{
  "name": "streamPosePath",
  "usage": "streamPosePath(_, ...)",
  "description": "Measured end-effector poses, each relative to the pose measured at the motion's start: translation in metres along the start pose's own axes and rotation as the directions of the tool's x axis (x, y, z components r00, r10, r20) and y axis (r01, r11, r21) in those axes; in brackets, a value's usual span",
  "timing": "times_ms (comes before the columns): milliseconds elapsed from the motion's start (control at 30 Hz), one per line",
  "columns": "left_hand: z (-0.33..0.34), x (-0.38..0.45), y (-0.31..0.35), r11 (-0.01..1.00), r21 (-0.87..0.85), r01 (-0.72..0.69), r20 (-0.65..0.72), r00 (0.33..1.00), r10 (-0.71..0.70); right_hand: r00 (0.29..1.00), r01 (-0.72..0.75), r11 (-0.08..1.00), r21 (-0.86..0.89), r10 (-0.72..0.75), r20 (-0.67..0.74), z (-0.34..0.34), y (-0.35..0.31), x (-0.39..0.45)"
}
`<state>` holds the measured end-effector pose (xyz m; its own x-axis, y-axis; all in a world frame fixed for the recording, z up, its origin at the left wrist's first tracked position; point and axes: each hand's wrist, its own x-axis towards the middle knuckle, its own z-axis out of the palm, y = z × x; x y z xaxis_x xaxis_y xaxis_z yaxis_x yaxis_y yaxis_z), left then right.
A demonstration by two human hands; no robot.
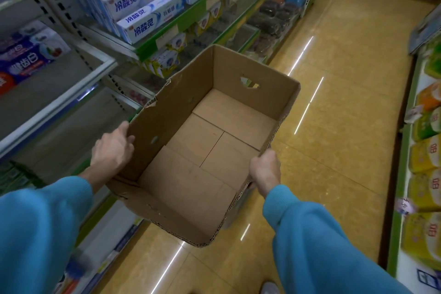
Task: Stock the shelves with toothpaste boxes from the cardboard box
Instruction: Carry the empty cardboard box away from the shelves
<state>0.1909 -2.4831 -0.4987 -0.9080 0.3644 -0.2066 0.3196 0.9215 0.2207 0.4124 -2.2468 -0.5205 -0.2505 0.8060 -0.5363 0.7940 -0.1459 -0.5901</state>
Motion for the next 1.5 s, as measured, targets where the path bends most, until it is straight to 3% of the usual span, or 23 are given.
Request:
streamPosePath(267, 0.002, -0.047, 0.023, 0.991, -0.097, 0.089, -0.018, 0.996, -0.091, 0.998, 0.051, 0.999, 0.017, -0.052, 0.046, -0.039, 0.034, 0.025)
streamPosePath(533, -0.038, -0.069, 0.098, 0.989, -0.134, -0.058, 0.013, 0.998, 0.06, 0.991, 0.132, 0.991, 0.013, -0.132, -0.012, -0.152, 0.02, 0.043)
streamPosePath(733, -0.113, -0.097, 0.189, 0.958, -0.073, -0.277, -0.056, 0.96, 0.273, 0.993, 0.112, 0.989, 0.093, -0.114, 0.014, -0.277, -0.004, 0.039)
streamPosePath(1100, -0.252, -0.166, 0.403, 0.944, -0.205, -0.259, -0.111, 0.964, 0.241, 0.966, 0.231, 0.972, 0.052, -0.223, -0.135, -0.532, -0.077, -0.02)
streamPosePath(1300, -0.279, -0.168, 0.481, 0.924, -0.284, -0.256, -0.099, 0.966, 0.237, 0.964, 0.237, 0.964, 0.124, -0.217, -0.155, -0.605, -0.096, -0.009)
streamPosePath(1500, -0.29, -0.126, 0.559, 0.918, -0.271, -0.29, -0.097, 0.957, 0.273, 0.921, 0.275, 0.957, 0.097, -0.234, -0.31, -0.65, -0.119, 0.072)
